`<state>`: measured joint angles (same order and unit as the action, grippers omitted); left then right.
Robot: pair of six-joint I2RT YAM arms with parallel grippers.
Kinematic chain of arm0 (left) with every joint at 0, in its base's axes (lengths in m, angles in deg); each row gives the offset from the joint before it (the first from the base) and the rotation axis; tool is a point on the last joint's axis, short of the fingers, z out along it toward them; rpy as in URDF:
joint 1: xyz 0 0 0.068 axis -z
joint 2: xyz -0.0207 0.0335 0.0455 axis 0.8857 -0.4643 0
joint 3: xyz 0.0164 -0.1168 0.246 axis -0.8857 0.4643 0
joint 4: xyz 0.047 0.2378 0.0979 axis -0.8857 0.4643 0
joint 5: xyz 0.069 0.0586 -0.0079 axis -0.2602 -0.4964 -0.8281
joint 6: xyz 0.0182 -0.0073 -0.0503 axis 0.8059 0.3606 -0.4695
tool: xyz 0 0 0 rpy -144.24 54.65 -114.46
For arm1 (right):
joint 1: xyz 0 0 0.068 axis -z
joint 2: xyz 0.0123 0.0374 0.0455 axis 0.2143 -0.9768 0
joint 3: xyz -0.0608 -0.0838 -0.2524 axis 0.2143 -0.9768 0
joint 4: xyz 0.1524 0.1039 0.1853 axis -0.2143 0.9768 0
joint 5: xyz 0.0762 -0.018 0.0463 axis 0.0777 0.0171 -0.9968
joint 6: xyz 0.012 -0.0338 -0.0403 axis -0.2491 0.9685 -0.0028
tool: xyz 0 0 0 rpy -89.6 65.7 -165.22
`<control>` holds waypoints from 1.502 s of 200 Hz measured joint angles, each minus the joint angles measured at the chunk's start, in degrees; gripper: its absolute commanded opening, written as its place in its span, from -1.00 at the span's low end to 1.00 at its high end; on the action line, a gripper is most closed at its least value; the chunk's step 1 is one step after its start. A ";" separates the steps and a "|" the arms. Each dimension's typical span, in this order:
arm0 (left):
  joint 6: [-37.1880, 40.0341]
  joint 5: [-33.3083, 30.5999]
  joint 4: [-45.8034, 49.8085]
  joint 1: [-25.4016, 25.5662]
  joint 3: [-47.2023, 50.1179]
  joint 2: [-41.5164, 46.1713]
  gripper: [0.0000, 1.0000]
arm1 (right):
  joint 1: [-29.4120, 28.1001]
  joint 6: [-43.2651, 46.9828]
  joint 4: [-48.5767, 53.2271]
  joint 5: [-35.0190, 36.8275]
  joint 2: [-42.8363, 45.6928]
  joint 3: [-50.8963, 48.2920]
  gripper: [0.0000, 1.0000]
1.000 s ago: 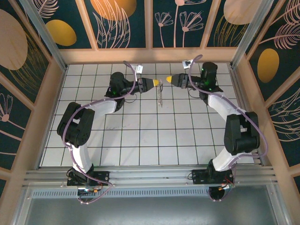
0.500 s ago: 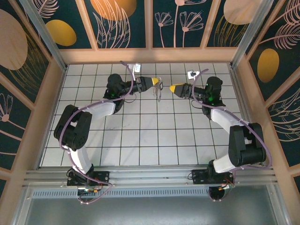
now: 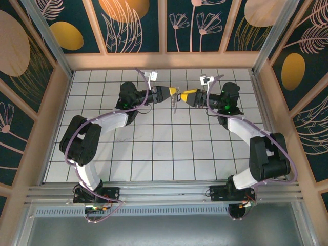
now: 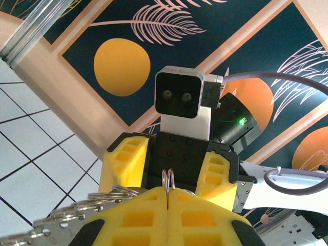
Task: Put the keys on the keyring
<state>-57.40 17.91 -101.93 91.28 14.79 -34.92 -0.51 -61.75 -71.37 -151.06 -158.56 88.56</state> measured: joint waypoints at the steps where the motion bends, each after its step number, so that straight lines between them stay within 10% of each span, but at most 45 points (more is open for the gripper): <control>1: 0.00 0.00 0.02 0.02 0.00 0.00 -1.00 | 0.00 0.00 -0.04 -0.02 -0.02 0.02 0.06; 141: 0.00 -0.15 0.33 0.33 -0.44 0.11 -1.00 | -0.83 1.03 -2.45 -2.56 -1.31 -0.15 -1.00; 300: 1.18 -0.70 2.47 0.33 -0.44 0.22 -1.00 | -0.90 7.98 6.67 -1.38 0.92 -1.20 -1.00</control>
<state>-56.22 17.21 -99.46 91.61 14.35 -34.71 -1.40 -53.77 -64.70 -152.44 -157.64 87.36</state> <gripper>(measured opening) 0.049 0.038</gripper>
